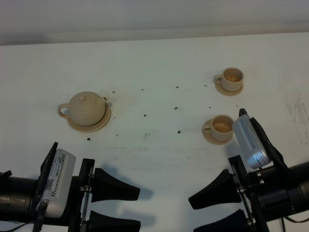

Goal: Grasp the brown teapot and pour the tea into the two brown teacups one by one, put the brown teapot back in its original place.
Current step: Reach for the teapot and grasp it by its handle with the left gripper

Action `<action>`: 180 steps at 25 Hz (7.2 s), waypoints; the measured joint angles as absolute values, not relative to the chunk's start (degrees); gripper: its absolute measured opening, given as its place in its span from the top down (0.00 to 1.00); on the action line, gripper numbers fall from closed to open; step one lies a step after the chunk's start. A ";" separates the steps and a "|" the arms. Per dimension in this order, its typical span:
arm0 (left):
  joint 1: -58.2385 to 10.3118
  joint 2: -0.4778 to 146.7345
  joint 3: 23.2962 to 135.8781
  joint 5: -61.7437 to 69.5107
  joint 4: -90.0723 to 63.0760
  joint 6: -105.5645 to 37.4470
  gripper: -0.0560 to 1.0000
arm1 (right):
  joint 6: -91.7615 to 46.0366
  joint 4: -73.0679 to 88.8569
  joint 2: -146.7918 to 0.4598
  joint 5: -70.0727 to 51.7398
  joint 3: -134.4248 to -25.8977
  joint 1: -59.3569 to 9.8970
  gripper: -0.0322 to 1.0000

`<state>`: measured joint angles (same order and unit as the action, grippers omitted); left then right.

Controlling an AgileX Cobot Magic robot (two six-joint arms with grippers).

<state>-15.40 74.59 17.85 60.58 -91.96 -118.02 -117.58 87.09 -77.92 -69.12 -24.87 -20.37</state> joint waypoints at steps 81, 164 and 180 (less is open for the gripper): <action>-26.72 93.86 78.03 39.66 -28.13 -20.23 0.43 | -1.96 7.96 -3.28 -61.09 -28.06 -6.71 0.51; -16.22 118.48 87.81 59.43 17.84 -62.47 0.61 | -1.94 9.30 0.36 -60.84 -28.06 1.32 0.52; -16.22 121.71 88.19 54.21 16.42 -61.44 0.65 | -1.94 9.30 0.36 -60.84 -28.06 1.32 0.52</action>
